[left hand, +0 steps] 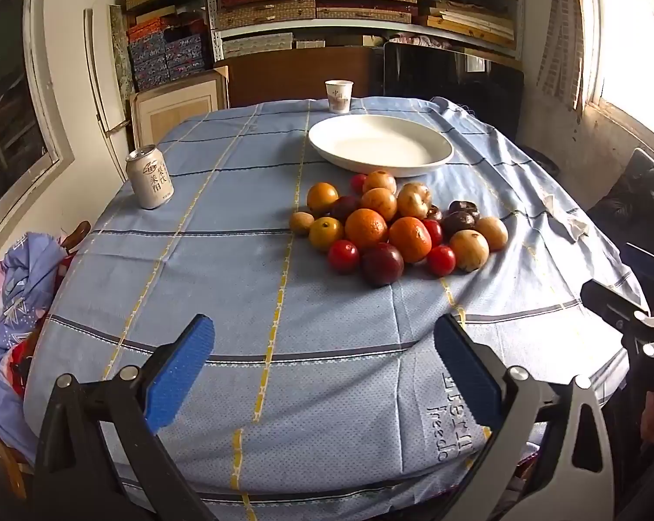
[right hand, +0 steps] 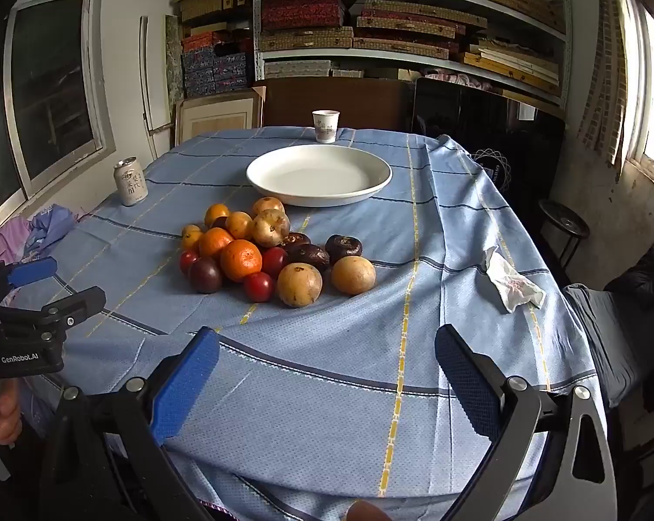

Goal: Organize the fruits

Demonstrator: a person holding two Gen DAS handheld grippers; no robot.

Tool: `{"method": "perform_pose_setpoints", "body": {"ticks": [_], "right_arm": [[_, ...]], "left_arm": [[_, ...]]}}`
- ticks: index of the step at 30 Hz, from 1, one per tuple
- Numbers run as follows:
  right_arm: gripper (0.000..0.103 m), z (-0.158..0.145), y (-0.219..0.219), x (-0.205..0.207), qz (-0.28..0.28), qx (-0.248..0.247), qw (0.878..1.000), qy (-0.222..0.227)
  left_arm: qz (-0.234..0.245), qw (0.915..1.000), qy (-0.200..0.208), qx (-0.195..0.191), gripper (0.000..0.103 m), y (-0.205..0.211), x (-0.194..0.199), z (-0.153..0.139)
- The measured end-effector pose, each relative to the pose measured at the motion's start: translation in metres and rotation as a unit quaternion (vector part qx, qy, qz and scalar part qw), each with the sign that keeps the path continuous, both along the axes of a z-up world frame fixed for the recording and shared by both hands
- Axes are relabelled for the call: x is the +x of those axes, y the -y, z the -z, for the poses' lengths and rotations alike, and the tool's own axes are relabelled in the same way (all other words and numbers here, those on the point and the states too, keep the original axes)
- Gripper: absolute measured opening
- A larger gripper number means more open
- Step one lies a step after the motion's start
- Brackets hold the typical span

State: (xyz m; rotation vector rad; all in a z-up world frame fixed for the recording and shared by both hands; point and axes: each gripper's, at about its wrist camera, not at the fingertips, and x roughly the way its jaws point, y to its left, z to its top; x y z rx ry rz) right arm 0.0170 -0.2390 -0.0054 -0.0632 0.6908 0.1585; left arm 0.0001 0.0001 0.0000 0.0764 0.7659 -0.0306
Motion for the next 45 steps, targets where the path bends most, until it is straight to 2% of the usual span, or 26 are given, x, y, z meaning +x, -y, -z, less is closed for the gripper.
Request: {"method": "perform_pose_setpoints", "body": {"ticks": [45], "right_arm": [[0.100,0.0027,-0.0009,0.0019,0.000,0.003,1.000,-0.002]], "left_arm": [[-0.002,1.0000,-0.001,-0.005,0.099,-0.0023,-0.0009,0.0024]]}}
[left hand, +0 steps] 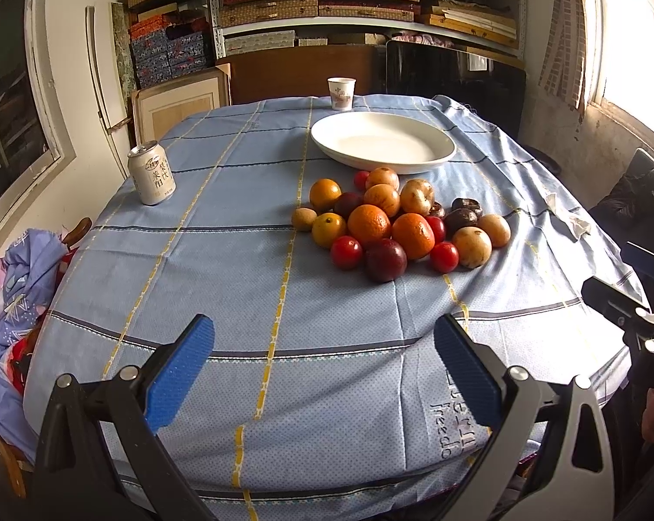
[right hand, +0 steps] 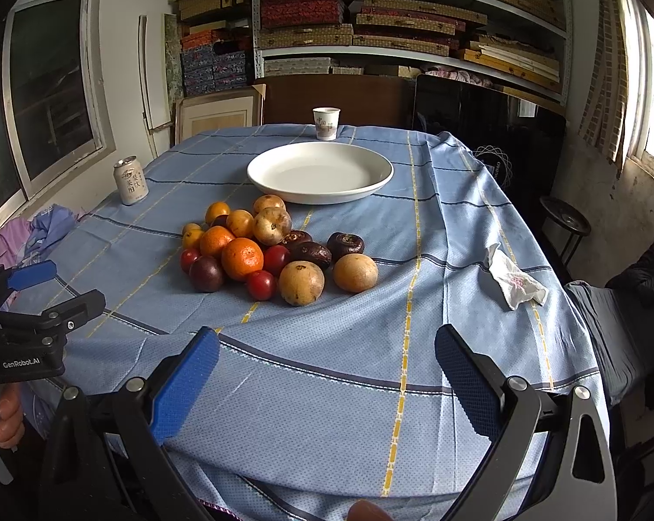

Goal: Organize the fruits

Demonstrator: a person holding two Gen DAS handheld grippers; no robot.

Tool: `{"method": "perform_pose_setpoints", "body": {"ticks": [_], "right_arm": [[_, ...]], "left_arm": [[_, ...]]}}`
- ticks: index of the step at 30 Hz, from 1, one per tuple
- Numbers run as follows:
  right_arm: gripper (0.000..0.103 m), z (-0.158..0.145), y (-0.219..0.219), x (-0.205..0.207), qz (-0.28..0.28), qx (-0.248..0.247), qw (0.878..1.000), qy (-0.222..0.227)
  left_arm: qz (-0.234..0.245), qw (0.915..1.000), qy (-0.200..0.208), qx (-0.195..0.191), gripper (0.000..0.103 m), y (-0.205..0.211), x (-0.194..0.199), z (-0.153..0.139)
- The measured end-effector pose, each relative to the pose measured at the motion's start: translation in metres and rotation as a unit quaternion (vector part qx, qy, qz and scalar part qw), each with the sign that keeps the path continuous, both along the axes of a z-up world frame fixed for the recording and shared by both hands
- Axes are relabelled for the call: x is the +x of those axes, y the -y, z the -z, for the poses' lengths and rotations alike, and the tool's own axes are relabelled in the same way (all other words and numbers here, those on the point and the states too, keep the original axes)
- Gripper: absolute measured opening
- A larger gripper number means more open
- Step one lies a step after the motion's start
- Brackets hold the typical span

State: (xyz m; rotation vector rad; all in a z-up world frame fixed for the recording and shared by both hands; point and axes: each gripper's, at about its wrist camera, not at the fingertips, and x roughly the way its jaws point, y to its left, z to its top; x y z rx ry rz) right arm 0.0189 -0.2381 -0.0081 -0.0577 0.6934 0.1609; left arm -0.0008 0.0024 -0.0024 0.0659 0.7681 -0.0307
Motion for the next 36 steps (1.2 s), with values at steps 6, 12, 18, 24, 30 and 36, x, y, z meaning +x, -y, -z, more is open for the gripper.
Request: {"method": "perform_pose_setpoints", "body": {"ticks": [6,12,18,24,30,36], "right_arm": [[0.100,0.000,0.000,0.000,0.001,0.000,1.000,-0.001],[0.100,0.000,-0.001,0.001,0.001,0.002,1.000,-0.002],[0.100,0.000,-0.001,0.002,0.001,0.002,1.000,-0.001],[0.100,-0.007,0.001,0.007,0.002,0.006,1.000,0.003],[0.100,-0.010,0.003,0.011,0.003,0.005,1.000,0.003],[0.100,-0.009,0.005,0.013,0.002,0.004,1.000,0.006]], "left_arm": [[-0.002,1.0000,-0.002,-0.002,0.099,-0.001,0.000,0.001],[-0.005,0.9999,-0.007,-0.008,0.099,-0.004,0.003,0.002],[-0.004,0.9999,-0.006,-0.010,0.099,-0.004,0.005,-0.001],[0.000,1.0000,0.002,-0.009,0.099,-0.002,0.006,-0.008],[0.005,0.9999,-0.003,-0.010,0.099,0.002,0.012,-0.005],[0.006,1.0000,-0.004,-0.001,0.099,0.005,0.015,0.000]]}}
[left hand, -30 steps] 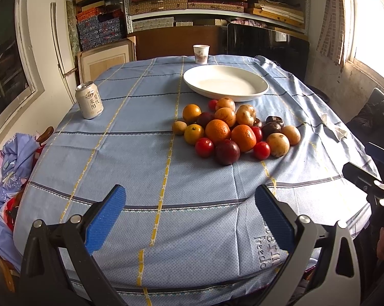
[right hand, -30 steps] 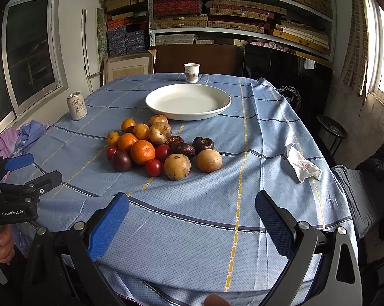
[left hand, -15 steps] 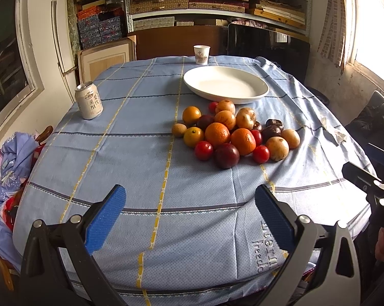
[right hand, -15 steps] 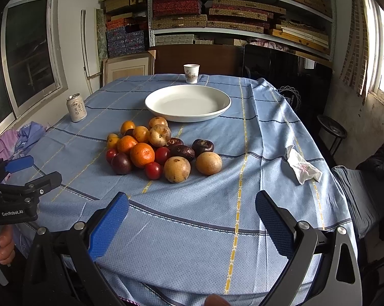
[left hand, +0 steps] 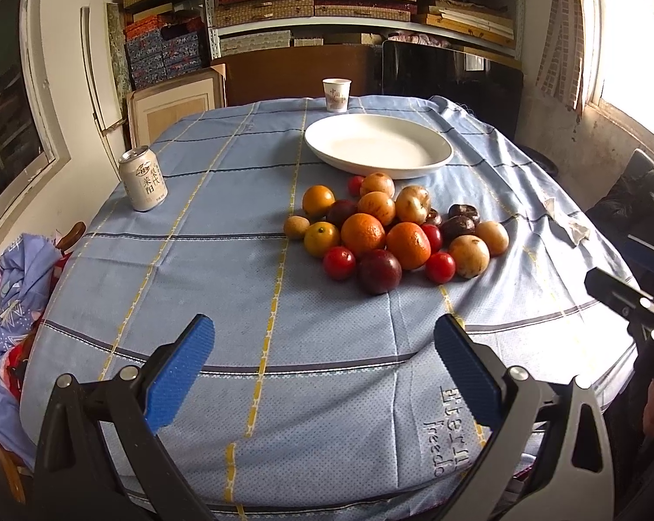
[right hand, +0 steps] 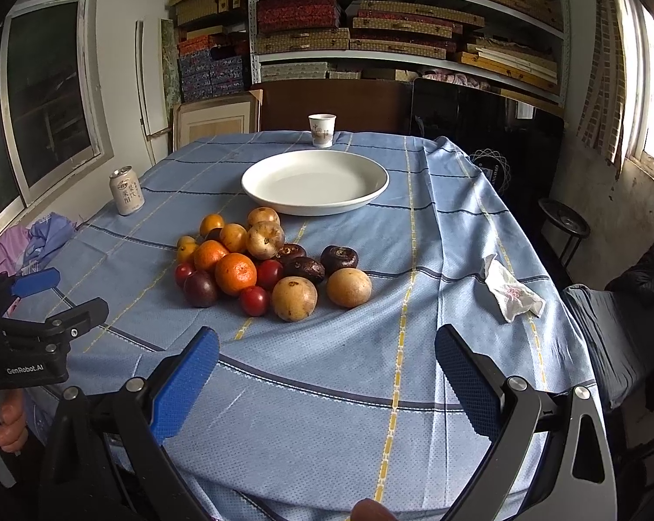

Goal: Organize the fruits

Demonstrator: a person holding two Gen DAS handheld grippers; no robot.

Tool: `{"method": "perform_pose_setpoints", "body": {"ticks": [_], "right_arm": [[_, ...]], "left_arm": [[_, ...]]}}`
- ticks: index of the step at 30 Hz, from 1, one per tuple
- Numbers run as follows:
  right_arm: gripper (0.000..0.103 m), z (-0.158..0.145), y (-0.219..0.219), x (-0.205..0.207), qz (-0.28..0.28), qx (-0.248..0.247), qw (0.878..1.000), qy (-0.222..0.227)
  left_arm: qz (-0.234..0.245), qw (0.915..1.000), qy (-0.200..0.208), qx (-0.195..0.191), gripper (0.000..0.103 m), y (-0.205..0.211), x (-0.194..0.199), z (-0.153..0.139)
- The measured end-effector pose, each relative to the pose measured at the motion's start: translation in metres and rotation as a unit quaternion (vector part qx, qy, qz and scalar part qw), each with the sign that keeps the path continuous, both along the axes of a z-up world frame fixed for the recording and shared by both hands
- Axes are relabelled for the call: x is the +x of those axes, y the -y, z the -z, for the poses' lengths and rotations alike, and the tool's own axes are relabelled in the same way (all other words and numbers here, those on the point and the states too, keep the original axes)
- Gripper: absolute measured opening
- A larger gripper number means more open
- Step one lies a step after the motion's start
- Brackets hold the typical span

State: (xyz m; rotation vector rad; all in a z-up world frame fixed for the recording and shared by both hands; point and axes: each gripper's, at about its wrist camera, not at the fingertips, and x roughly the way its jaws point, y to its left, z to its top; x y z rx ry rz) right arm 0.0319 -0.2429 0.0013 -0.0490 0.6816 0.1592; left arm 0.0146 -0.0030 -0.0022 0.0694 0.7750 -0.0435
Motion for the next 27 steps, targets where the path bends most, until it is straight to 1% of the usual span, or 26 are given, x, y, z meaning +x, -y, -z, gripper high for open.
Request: {"method": "perform_pose_setpoints", "body": {"ticks": [3,7,11,13,14,15,17,18,19,20,21,22,24,27], "right_arm": [[0.100,0.002,0.001,0.001,-0.001,-0.003,1.000,0.008],[0.100,0.012,0.002,0.005,-0.009,0.000,1.000,0.020],[0.100,0.030,0.000,0.017,-0.033,0.016,0.999,0.007],[0.100,0.037,-0.002,0.026,-0.057,0.024,0.998,-0.001],[0.100,0.039,-0.002,0.030,-0.061,0.023,0.998,-0.004],[0.100,0.041,-0.006,0.039,-0.063,0.011,0.998,-0.011],[0.100,0.044,-0.012,0.048,-0.065,-0.004,0.998,-0.017],[0.094,0.046,-0.016,0.055,-0.069,-0.012,0.997,-0.021],[0.086,0.048,-0.020,0.063,-0.073,-0.019,0.997,-0.028],[0.082,0.051,-0.025,0.072,-0.077,-0.023,0.996,-0.037],[0.074,0.054,-0.026,0.078,-0.080,-0.021,0.996,-0.046],[0.069,0.057,-0.027,0.084,-0.083,-0.017,0.995,-0.055],[0.068,0.064,-0.031,0.094,-0.091,-0.010,0.993,-0.072],[0.068,0.070,-0.037,0.105,-0.096,-0.020,0.991,-0.086]], "left_arm": [[0.004,0.9999,-0.012,-0.003,0.099,-0.002,0.004,0.007],[0.024,0.9988,-0.032,-0.029,0.099,-0.010,0.012,0.020],[0.028,0.9987,-0.032,-0.026,0.099,-0.015,0.027,0.032],[0.032,0.9988,-0.030,-0.019,0.099,-0.017,0.039,0.037],[0.034,0.9988,-0.031,-0.015,0.099,-0.017,0.045,0.040],[0.037,0.9987,-0.033,-0.014,0.099,-0.017,0.050,0.041],[0.046,0.9982,-0.034,-0.019,0.099,-0.018,0.058,0.044],[0.051,0.9978,-0.035,-0.022,0.099,-0.018,0.063,0.046],[0.054,0.9976,-0.037,-0.025,0.098,-0.019,0.065,0.046],[0.058,0.9972,-0.037,-0.028,0.097,-0.021,0.069,0.048],[0.061,0.9970,-0.037,-0.031,0.097,-0.023,0.071,0.049],[0.064,0.9966,-0.038,-0.035,0.096,-0.024,0.074,0.050],[0.072,0.9956,-0.039,-0.047,0.096,-0.027,0.078,0.050],[0.079,0.9945,-0.039,-0.056,0.096,-0.028,0.079,0.049]]}}
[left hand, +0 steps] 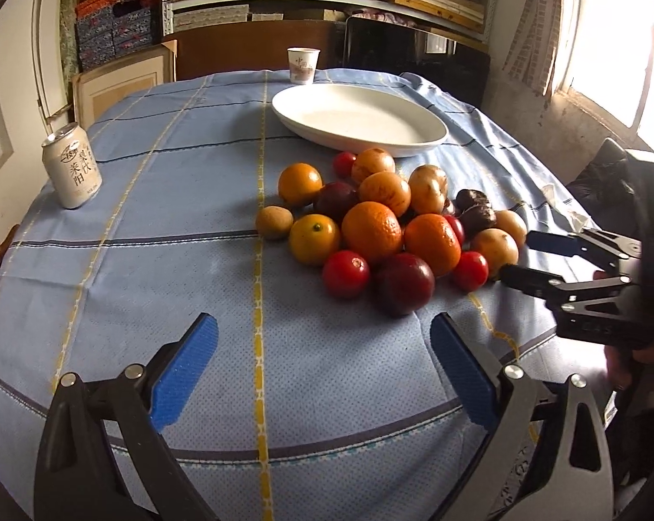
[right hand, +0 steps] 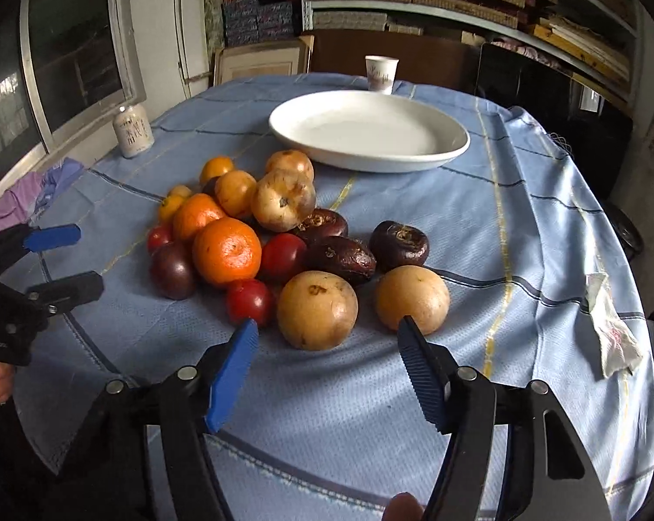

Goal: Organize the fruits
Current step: 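Grasp a tan round fruit with the right tool while the left tool grasps a dark red plum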

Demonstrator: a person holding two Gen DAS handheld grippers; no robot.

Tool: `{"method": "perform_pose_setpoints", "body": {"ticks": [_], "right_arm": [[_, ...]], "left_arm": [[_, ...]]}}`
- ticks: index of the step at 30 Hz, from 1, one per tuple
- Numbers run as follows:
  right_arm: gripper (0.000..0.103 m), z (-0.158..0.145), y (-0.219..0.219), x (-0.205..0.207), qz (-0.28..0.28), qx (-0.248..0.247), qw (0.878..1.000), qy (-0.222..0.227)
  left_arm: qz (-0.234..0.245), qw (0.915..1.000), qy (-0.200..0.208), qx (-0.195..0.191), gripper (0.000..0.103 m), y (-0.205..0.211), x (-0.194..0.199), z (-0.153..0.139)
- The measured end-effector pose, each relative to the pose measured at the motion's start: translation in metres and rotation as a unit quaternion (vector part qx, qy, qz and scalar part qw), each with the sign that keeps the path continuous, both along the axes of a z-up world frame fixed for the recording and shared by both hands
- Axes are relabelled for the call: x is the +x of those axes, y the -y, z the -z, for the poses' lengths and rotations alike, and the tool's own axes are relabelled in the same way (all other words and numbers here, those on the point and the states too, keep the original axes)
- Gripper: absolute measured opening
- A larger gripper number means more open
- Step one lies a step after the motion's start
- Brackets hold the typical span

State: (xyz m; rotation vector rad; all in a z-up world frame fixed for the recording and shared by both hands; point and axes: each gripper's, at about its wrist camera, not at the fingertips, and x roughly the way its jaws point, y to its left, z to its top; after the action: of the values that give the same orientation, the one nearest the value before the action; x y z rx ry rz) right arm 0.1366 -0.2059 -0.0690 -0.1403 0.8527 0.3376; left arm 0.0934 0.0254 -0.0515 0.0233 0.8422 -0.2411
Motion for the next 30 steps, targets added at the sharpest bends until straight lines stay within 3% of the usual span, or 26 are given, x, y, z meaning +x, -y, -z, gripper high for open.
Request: {"method": "perform_pose_setpoints", "body": {"ticks": [9,14,22,30], "right_arm": [[0.054,0.008,0.002,0.017,-0.006,0.026,0.999,-0.032],[0.054,0.009,0.005,0.022,-0.010,0.046,0.998,-0.046],[0.045,0.018,0.017,0.038,-0.013,0.116,0.990,-0.085],[0.044,0.006,0.029,0.015,-0.015,0.139,0.988,-0.065]], "left_arm": [[0.014,0.9999,-0.009,-0.001,0.094,0.005,0.010,0.002],[0.035,0.9991,-0.021,-0.009,0.075,0.017,0.013,0.004],[0.073,0.9966,-0.035,-0.018,0.062,0.041,0.016,0.009],[0.074,0.9955,-0.056,-0.020,0.048,0.050,0.030,0.015]]}}
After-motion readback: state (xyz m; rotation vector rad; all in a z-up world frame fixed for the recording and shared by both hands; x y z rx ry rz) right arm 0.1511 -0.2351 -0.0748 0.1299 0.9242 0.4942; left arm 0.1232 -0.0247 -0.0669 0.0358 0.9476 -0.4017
